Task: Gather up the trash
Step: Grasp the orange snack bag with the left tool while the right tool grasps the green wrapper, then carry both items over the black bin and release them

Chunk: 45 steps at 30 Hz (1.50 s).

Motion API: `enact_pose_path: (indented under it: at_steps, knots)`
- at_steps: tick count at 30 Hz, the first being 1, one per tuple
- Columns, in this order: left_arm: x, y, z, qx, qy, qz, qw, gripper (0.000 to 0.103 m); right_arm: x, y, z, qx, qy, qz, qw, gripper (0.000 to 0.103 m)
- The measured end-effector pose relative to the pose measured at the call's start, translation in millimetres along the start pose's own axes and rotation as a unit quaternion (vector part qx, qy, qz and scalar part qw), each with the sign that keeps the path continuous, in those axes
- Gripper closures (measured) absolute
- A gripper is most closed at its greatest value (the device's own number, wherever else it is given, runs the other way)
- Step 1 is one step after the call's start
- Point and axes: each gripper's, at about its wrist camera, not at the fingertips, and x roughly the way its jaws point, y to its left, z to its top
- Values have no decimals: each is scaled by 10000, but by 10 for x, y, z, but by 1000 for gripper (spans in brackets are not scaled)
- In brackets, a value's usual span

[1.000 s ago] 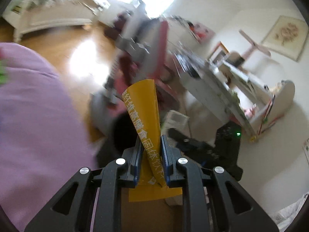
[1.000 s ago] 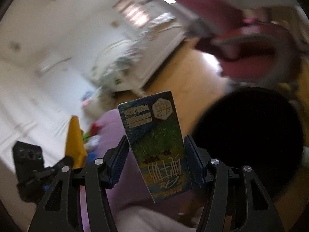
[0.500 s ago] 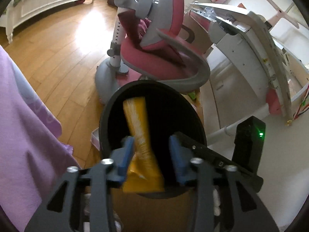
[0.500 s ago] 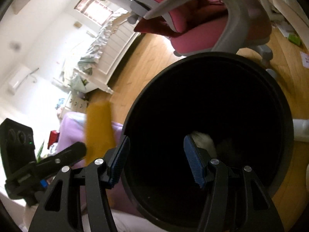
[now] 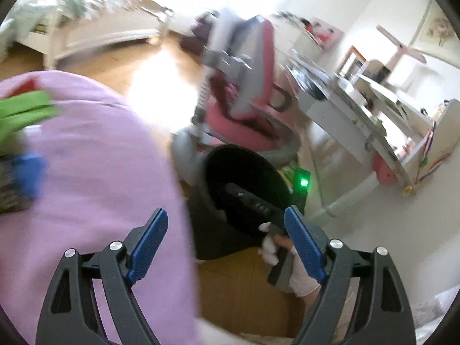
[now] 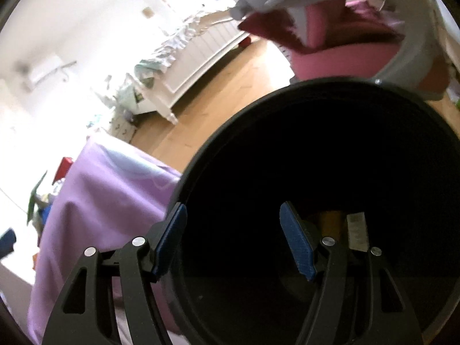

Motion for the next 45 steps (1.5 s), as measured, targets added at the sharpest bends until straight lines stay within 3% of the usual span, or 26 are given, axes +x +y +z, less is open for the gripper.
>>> enact_pose_path:
  at_steps: [4,6,8,9,11,12,15,16,18,21,23,29,31,32,35,37,40,41,43,45]
  knots:
    - [-573,433,-179,-296,-522,732,9955,20,130,143,-31,7,128,161,9998,35]
    - [-912,711,-306,-410,-758,1277,9881,18,73,282,-30,-12,123,318,9994,35]
    - [-1158,981,-421,-436,-888,1874,9773,8,-70,506,-12,-174,-13,488,9987,35]
    - [-1245,1115,-470,-428,-882,2153,9716,8,-168,678,13,-296,-93,655,9974,27]
    - [-1325,1322,-522,-442,-705,2329,9689,8,-333,1040,74,-620,-251,930,9934,18]
    - [-1323,1432,-535,-449,-566,2258,9715,8,-414,1298,114,-916,-312,1074,9895,14]
    - [-1227,1616,-517,-414,-205,2133,9759,8,-566,2119,153,-2131,-356,1375,9667,6]
    - [-1205,1647,-520,-388,-139,2081,9772,8,-593,2407,130,-2658,-364,1402,9531,6]
    - [-1123,1737,-505,-362,13,1945,9802,8,-580,2991,24,-3867,-302,1338,9119,5]
    - [-1064,1788,-505,-355,127,1835,9823,8,-373,3636,-173,-5275,-60,1104,8423,5]
    - [-1033,1795,-466,-369,160,1764,9835,8,-198,3895,-278,-5906,81,960,8012,5]
    - [-1084,1896,-489,-462,50,1725,9839,8,445,4353,-604,-7482,676,384,6589,6]
    - [-1098,1903,-498,-476,34,1703,9842,9,561,4423,-655,-7720,771,298,6303,6]
    - [-1104,1901,-498,-473,29,1726,9839,11,597,4458,-664,-7776,845,318,6223,9]
    - [-1130,1908,-510,-484,-7,1865,9813,21,695,4526,-658,-7709,1008,286,6283,27]
    - [-1151,1926,-511,-536,-46,1897,9804,27,727,4560,-674,-7614,1047,233,6394,54]
    - [-1201,1973,-521,-635,-110,1882,9800,35,702,4509,-612,-7299,970,246,6762,76]
    - [-1210,1978,-522,-657,-127,1848,9805,38,648,4477,-553,-7085,971,367,6981,78]
    - [-1212,1978,-524,-669,-120,1844,9805,58,507,4434,-460,-6720,881,562,7331,85]
    - [-1215,1969,-520,-670,-132,1841,9805,58,337,4370,-327,-6208,798,773,7760,87]
